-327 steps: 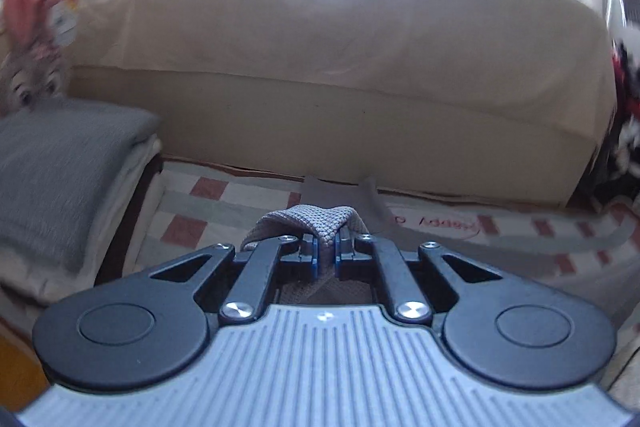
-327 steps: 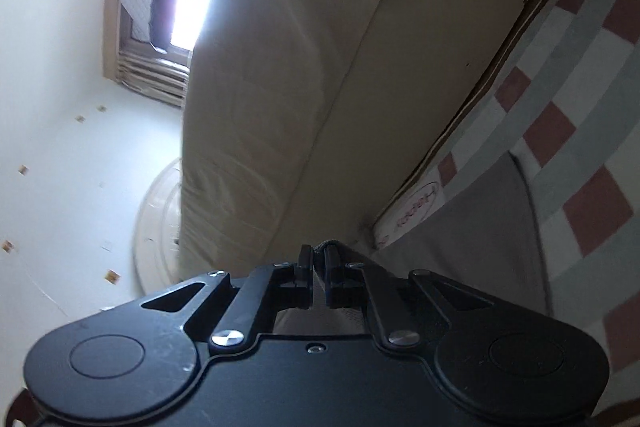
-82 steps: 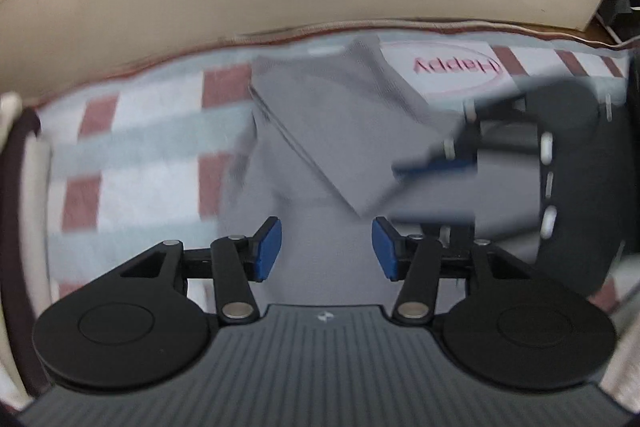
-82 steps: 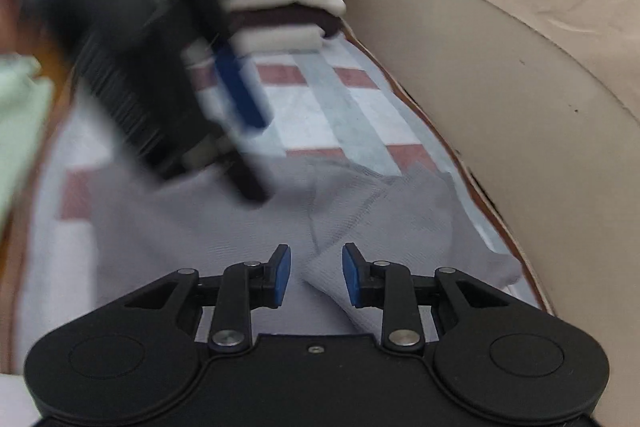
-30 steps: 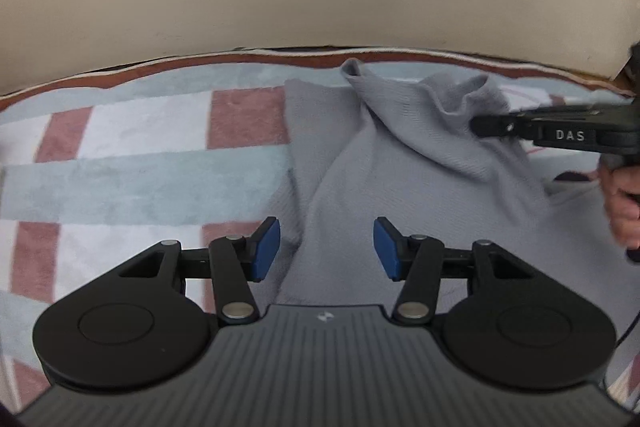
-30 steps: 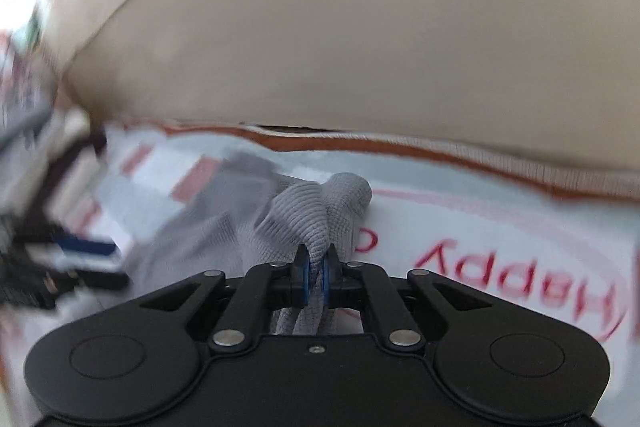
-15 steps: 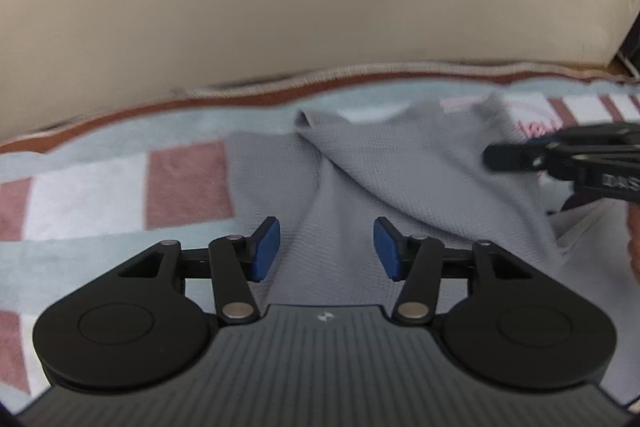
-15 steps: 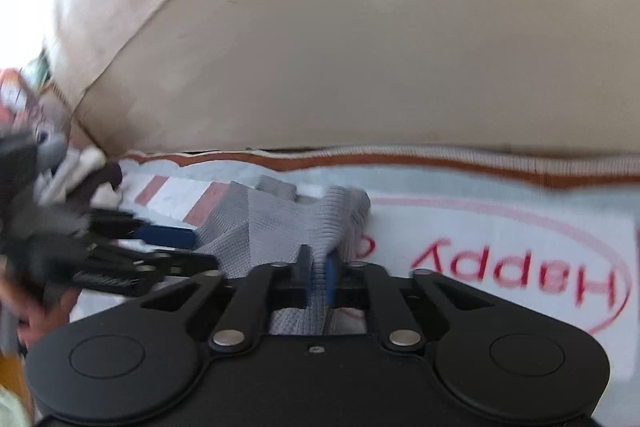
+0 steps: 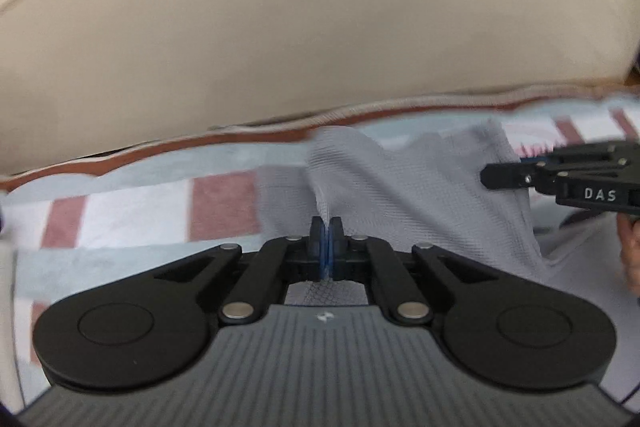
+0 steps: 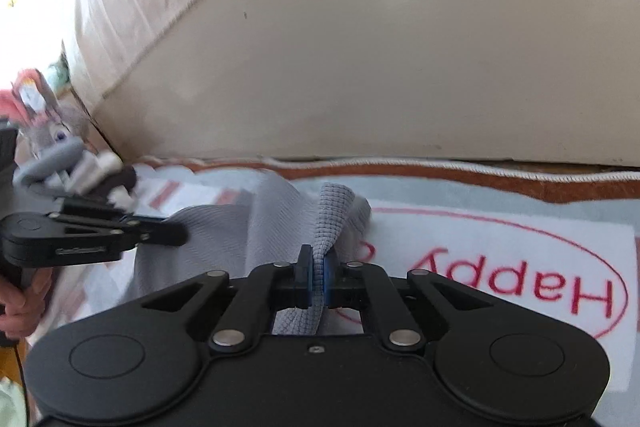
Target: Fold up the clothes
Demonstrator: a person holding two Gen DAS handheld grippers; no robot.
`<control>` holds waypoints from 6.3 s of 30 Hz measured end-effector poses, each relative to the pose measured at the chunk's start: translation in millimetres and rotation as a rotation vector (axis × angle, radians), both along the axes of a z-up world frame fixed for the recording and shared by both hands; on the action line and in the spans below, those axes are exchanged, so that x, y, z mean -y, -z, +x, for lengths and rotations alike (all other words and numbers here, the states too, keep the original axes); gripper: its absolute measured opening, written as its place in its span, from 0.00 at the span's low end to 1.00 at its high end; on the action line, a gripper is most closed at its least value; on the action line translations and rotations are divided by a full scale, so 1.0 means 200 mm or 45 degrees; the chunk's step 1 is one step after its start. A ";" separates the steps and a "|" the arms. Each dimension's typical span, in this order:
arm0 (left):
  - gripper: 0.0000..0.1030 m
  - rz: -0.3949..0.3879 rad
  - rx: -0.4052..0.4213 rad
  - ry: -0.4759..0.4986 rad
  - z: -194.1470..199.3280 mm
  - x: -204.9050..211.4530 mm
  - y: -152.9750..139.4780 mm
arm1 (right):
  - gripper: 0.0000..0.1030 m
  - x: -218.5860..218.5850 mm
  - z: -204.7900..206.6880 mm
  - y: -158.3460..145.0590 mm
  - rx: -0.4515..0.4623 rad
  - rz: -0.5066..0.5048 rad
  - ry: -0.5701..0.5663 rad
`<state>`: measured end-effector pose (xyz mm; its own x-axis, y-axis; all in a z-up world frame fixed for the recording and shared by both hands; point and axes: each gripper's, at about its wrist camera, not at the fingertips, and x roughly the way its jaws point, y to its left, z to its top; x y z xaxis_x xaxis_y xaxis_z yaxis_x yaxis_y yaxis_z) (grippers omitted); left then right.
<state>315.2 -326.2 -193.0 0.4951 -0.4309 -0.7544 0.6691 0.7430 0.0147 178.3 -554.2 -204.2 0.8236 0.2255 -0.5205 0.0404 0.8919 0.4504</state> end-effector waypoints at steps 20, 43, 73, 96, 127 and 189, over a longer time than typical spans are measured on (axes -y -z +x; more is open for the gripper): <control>0.40 -0.114 -0.383 -0.483 -0.25 -0.58 0.03 | 0.47 -0.05 -0.29 -0.18 -0.213 -0.219 0.059; 0.61 -0.396 -0.755 -0.847 -0.73 -0.97 0.16 | 0.53 0.43 -2.35 0.13 -0.437 0.807 1.037; 0.12 -0.164 -0.444 -0.834 -0.80 -0.86 0.18 | 0.32 0.43 -2.04 0.07 -0.574 0.121 1.010; 0.31 -0.142 -0.309 -0.691 -0.80 -0.91 0.01 | 0.63 0.69 -1.54 -0.12 -0.461 -0.444 0.556; 0.56 -0.079 -0.276 -0.262 -0.30 -0.36 -0.06 | 0.39 0.34 -0.69 -0.39 -0.176 0.133 0.378; 0.64 -0.320 -0.761 -0.420 -0.28 -0.47 0.23 | 0.68 -0.01 -0.42 0.13 -0.457 0.448 -0.168</control>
